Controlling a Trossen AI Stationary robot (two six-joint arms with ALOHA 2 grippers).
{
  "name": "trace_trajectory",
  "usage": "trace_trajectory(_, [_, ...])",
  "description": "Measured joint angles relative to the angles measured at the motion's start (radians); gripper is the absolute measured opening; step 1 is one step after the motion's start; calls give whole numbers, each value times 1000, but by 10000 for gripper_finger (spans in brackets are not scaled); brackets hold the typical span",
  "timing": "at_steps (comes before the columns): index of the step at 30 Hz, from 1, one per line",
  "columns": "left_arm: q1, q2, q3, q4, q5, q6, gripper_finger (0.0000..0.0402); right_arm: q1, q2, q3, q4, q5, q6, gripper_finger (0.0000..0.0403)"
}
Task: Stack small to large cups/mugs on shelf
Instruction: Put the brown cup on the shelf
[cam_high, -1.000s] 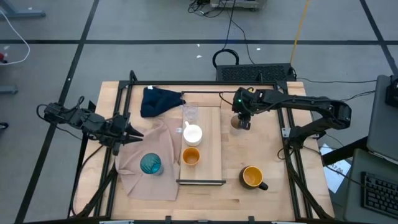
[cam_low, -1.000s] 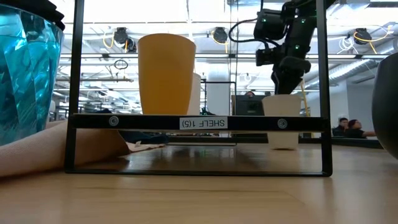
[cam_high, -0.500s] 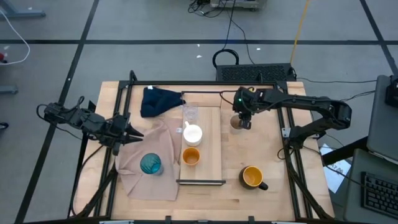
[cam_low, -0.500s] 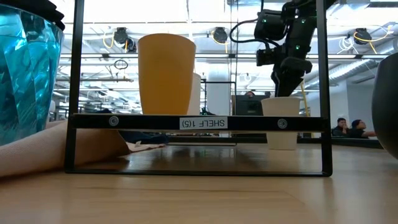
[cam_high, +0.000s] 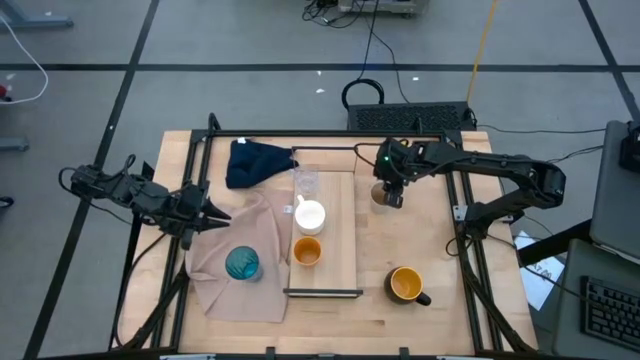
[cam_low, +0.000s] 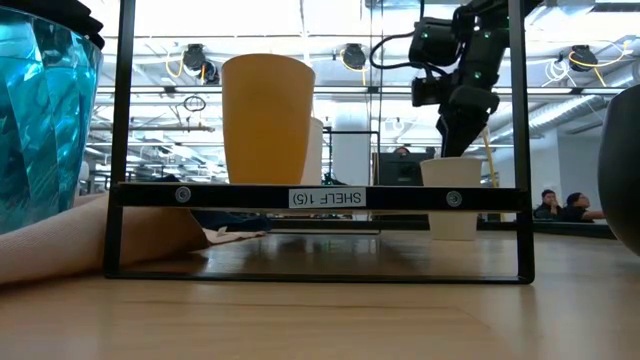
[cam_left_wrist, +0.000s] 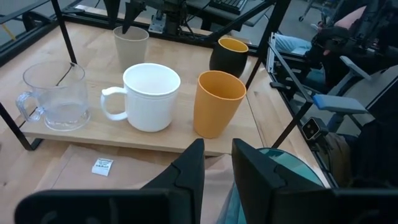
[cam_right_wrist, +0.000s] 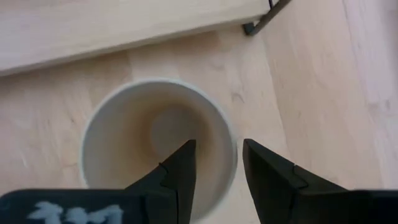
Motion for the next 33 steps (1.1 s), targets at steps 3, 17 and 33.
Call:
trace_trajectory(3, [0, 0, 0, 0, 0, 1, 81, 1, 0, 0, 2, -1, 5, 121])
trace_trajectory(17, [0, 0, 0, 0, 0, 4, 81, 0, 1, -82, 89, -1, 1, 121])
trace_trajectory(33, [0, 0, 0, 0, -25, 4, 81, 0, -1, -81, 90, -11, 66, 4])
